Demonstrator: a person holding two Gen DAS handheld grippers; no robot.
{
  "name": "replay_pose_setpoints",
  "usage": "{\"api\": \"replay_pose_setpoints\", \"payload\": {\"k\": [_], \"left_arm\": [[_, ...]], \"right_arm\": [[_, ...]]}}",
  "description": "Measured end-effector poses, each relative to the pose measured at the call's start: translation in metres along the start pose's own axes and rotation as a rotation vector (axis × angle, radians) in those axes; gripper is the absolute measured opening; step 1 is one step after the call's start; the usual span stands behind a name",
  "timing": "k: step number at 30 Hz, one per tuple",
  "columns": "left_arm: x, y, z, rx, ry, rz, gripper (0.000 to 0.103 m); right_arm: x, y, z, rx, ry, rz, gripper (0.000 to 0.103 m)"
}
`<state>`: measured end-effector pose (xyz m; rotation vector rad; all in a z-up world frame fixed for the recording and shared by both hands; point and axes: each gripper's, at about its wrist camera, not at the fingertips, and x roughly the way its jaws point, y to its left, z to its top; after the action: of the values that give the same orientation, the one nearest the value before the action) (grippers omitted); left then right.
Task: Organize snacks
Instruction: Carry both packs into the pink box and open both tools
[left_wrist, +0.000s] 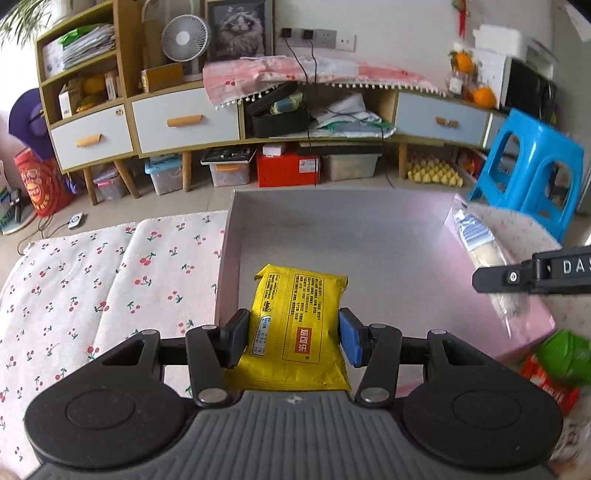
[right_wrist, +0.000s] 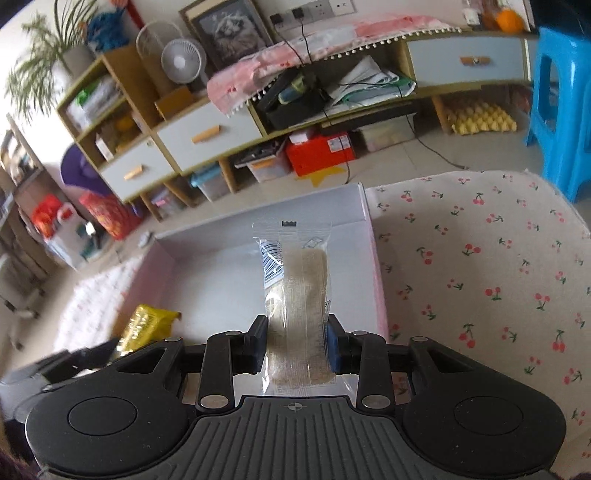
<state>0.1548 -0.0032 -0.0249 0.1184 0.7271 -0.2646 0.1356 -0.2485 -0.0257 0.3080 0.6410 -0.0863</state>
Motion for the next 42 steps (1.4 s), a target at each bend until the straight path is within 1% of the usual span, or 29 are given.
{"api": "replay_pose_setpoints", "payload": {"k": [3, 6, 12, 19, 23, 24, 25, 26, 27, 28, 29, 30, 31, 33, 35, 37, 39, 42], "left_arm": [[-0.002, -0.004, -0.003, 0.037, 0.011, 0.005, 0.048], [-0.004, -0.003, -0.004, 0.048, 0.029, 0.007, 0.047], [-0.004, -0.002, -0.002, 0.025, 0.081, -0.007, 0.047], [-0.006, -0.006, -0.004, -0.009, 0.136, 0.024, 0.047], [-0.007, -0.006, -0.004, -0.02, 0.149, 0.03, 0.048], [-0.007, -0.006, -0.004, -0.022, 0.147, 0.028, 0.049], [-0.008, -0.006, -0.004, -0.026, 0.144, 0.022, 0.05], [-0.008, -0.005, -0.003, -0.03, 0.142, 0.015, 0.053], [-0.009, -0.005, -0.003, -0.033, 0.14, 0.006, 0.057], [-0.01, -0.006, -0.002, -0.035, 0.137, -0.007, 0.065], [-0.012, -0.008, -0.001, -0.034, 0.131, -0.012, 0.078], [-0.015, -0.01, -0.001, -0.028, 0.122, -0.004, 0.084], [-0.018, -0.013, 0.0, -0.016, 0.108, 0.005, 0.09], [-0.024, -0.018, 0.0, 0.016, 0.09, -0.006, 0.09], [-0.03, -0.021, 0.0, 0.037, 0.096, -0.024, 0.095], [-0.034, -0.023, -0.002, 0.051, 0.099, -0.037, 0.097], [-0.039, -0.024, -0.003, 0.062, 0.101, -0.035, 0.099], [-0.048, -0.024, -0.005, 0.07, 0.118, -0.016, 0.1]], "right_arm": [[0.003, 0.002, -0.005, -0.041, 0.004, -0.031, 0.032], [0.006, 0.002, -0.009, -0.062, 0.026, -0.04, 0.032], [0.006, 0.008, -0.013, -0.097, 0.068, -0.064, 0.032], [0.003, 0.004, -0.014, -0.094, 0.084, -0.048, 0.032], [0.001, 0.0, -0.011, -0.065, 0.092, -0.033, 0.034], [0.0, -0.001, -0.011, -0.059, 0.094, -0.026, 0.039], [-0.002, -0.001, -0.01, -0.052, 0.093, -0.011, 0.047], [-0.003, -0.001, -0.01, -0.045, 0.092, 0.001, 0.052], [-0.006, -0.001, -0.009, -0.037, 0.091, 0.015, 0.059], [-0.008, -0.001, -0.009, -0.03, 0.091, 0.025, 0.062], [-0.01, 0.0, -0.009, -0.022, 0.094, 0.036, 0.071], [-0.014, 0.001, -0.009, -0.011, 0.093, 0.038, 0.081], [-0.018, 0.002, -0.01, -0.004, 0.085, 0.027, 0.087], [-0.026, 0.005, -0.011, -0.019, 0.074, 0.011, 0.088], [-0.033, 0.01, -0.012, -0.047, 0.073, -0.002, 0.089], [-0.041, 0.013, -0.013, -0.069, 0.063, -0.016, 0.095], [-0.052, 0.016, -0.016, -0.081, 0.041, -0.036, 0.097], [-0.066, 0.019, -0.02, -0.11, 0.024, -0.047, 0.098]]}}
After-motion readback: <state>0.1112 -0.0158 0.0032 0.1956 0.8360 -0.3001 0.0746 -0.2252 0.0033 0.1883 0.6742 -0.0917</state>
